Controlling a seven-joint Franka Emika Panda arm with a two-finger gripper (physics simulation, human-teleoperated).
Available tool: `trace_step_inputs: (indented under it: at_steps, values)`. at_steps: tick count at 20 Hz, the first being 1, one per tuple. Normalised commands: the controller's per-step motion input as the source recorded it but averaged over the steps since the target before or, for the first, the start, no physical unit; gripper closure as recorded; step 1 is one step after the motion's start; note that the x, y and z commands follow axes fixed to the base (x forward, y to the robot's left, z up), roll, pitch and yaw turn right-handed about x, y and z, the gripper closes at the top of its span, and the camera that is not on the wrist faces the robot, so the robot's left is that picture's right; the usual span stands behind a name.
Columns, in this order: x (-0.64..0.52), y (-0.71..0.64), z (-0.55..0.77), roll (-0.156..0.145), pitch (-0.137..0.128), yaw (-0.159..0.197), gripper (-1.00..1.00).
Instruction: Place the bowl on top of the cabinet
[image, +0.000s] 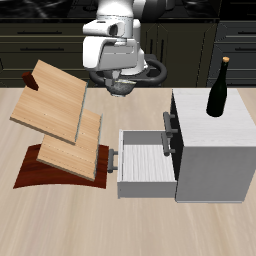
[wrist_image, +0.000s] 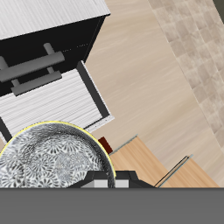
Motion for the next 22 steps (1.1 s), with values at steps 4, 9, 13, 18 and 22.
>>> trace_step_inputs:
  at_steps: [4, 9, 13, 18, 22]
  values:
    - [-0.09, 0.26, 0.37, 0.002, -0.038, -0.044, 1.0]
    - [-0.04, 0.09, 0.19, -0.009, 0.012, -0.086, 1.0]
    - [-0.08, 0.08, 0.16, -0.028, 0.095, -0.252, 1.0]
    - [-0.21, 0.09, 0.27, -0.019, 0.092, -0.338, 1.0]
    - [-0.24, 0.15, 0.38, -0.006, 0.004, -0.309, 1.0]
